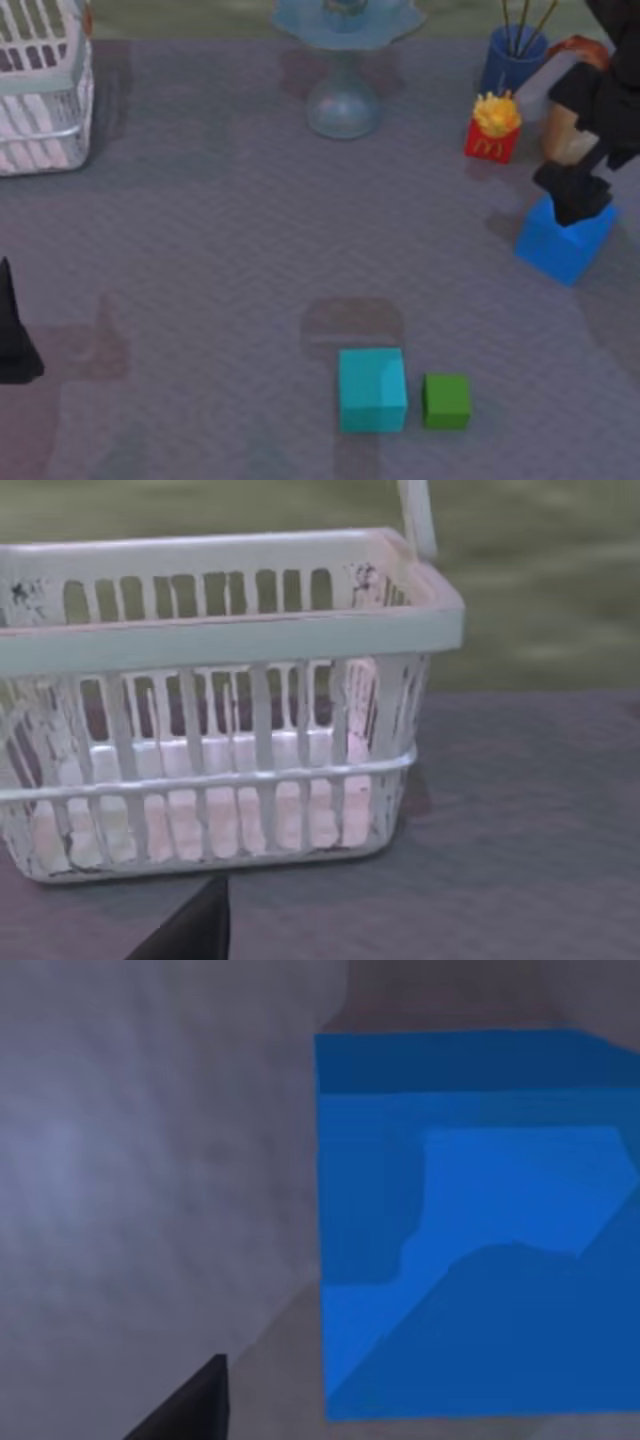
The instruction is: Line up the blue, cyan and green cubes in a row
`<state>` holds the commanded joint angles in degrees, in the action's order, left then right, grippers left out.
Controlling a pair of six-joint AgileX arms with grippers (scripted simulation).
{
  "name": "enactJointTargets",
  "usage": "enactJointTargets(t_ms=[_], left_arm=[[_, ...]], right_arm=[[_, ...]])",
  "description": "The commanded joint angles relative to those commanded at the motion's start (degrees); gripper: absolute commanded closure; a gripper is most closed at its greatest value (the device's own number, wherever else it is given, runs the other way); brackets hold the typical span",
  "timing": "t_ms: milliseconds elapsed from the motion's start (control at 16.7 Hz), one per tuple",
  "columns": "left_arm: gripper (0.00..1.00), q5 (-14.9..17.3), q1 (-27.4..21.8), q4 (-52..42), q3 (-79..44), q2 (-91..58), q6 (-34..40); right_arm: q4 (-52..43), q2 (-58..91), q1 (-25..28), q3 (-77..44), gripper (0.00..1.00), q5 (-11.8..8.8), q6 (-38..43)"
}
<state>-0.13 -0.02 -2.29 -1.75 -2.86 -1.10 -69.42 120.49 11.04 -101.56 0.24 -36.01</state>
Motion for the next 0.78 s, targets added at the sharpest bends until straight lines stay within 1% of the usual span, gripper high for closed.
enactJointTargets(t_ms=[180,480,600,780], left_arm=[[0.0,0.13,1.17,2.29,1.75,2.86,1.1],[0.0,0.13,1.17,2.29,1.75,2.86,1.1],[0.0,0.13,1.17,2.29,1.75,2.86,1.1],[0.0,0.13,1.17,2.29,1.75,2.86,1.1]], right_arm=[[-1.62,2.95,0.27,-2.93,0.0,-0.09,-0.96],[-1.31,2.87,-0.02,-2.6,0.0,-0.07,-0.93],[0.8,3.47,0.16,-0.86,0.0,-0.08,-1.01],[7.71,5.38,0.26,3.75,0.0,-0.07,-0.91]])
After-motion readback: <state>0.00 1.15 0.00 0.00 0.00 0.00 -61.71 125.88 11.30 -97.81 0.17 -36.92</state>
